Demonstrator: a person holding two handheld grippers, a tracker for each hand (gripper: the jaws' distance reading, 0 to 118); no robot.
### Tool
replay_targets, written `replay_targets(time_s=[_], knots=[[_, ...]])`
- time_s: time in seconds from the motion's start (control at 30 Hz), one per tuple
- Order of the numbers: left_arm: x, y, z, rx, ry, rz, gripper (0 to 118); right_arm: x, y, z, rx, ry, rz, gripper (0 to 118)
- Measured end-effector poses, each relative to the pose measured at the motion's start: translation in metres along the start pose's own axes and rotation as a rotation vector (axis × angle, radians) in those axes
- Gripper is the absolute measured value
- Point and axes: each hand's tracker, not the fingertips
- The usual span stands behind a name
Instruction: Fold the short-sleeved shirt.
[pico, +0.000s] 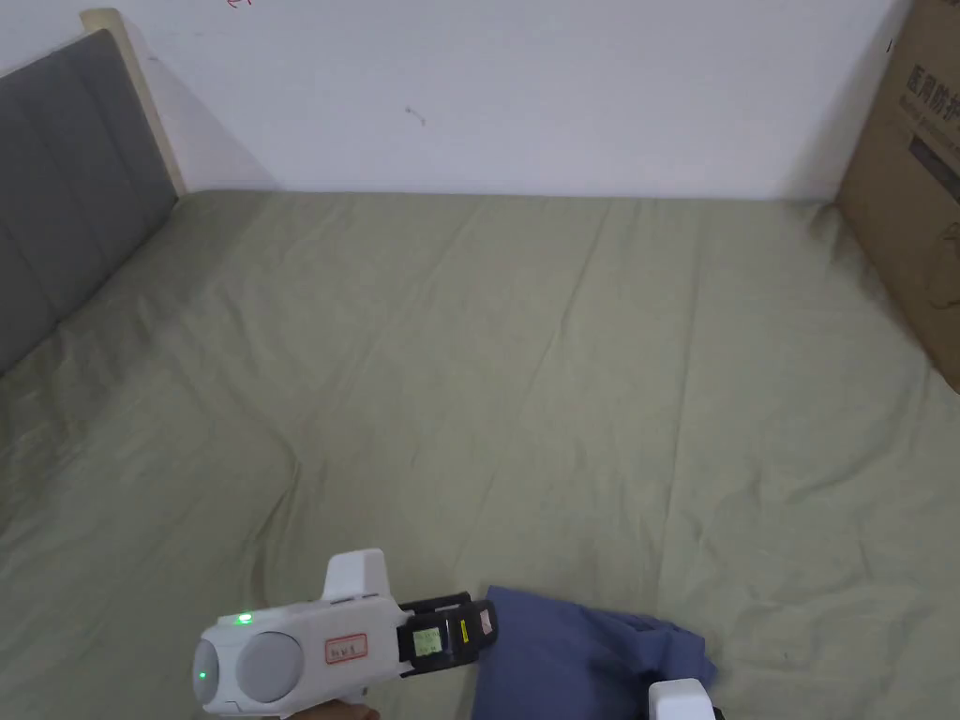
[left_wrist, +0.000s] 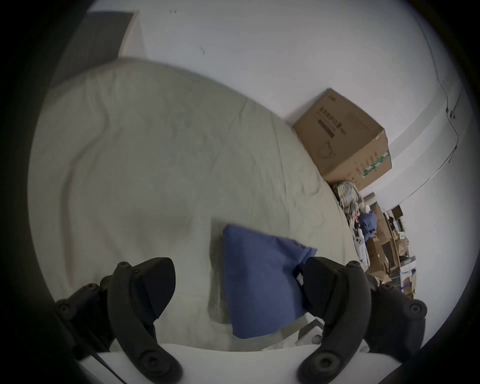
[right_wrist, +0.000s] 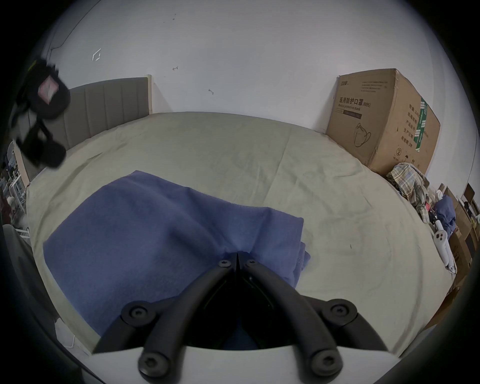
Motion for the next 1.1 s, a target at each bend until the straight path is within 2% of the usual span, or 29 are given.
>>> replay_targets(time_s=[0.1,0.2,0.27,0.3,0.37,0.43,0.5,0.57,0.6,0.63,0.67,0.73,0.8,0.87,1.1], knots=[[-0.003,0.003,-0.021,-0.023,-0.011,0.021,105,0.005,-0.007,-0.007,-0.001,0.012,-0.020,0],[-0.014,0.013,-0.041,-0.140,-0.036,0.050,104,0.005,-0.005,-0.003,0.004,0.018,-0.034,0],[-0.019,0.018,-0.053,-0.200,-0.066,0.064,91,0.005,-0.003,-0.001,0.007,0.022,-0.039,0],[-0.021,0.019,-0.059,-0.220,-0.084,0.060,81,0.005,-0.003,-0.001,0.008,0.024,-0.041,0],[-0.021,0.021,-0.067,-0.250,-0.112,0.034,78,0.007,-0.004,-0.003,0.007,0.029,-0.049,0],[-0.019,0.023,-0.072,-0.269,-0.140,0.026,58,0.008,-0.004,-0.002,0.006,0.033,-0.054,0],[-0.015,0.025,-0.075,-0.270,-0.126,0.022,50,0.010,-0.007,-0.006,0.005,0.036,-0.055,0],[-0.017,0.028,-0.078,-0.292,-0.146,0.029,28,0.011,-0.007,-0.006,0.006,0.037,-0.059,0],[-0.017,0.030,-0.079,-0.303,-0.146,0.049,24,0.010,-0.007,-0.005,0.006,0.038,-0.059,0],[-0.015,0.031,-0.078,-0.297,-0.139,0.047,22,0.010,-0.006,-0.004,0.006,0.039,-0.060,0],[-0.010,0.033,-0.077,-0.265,-0.209,0.043,21,0.010,-0.005,-0.003,0.004,0.040,-0.062,0],[-0.013,0.014,-0.069,-0.248,-0.192,-0.030,20,0.013,-0.002,-0.004,-0.010,0.045,-0.071,0],[-0.010,0.016,-0.064,-0.236,-0.186,-0.043,19,0.017,0.008,0.002,-0.037,0.062,-0.118,0],[-0.004,0.019,-0.055,-0.228,-0.182,-0.042,17,0.021,0.014,0.012,0.015,0.069,-0.157,0],[-0.026,0.038,-0.018,-0.199,-0.161,-0.062,16,0.034,0.049,0.044,0.145,0.040,-0.125,0]])
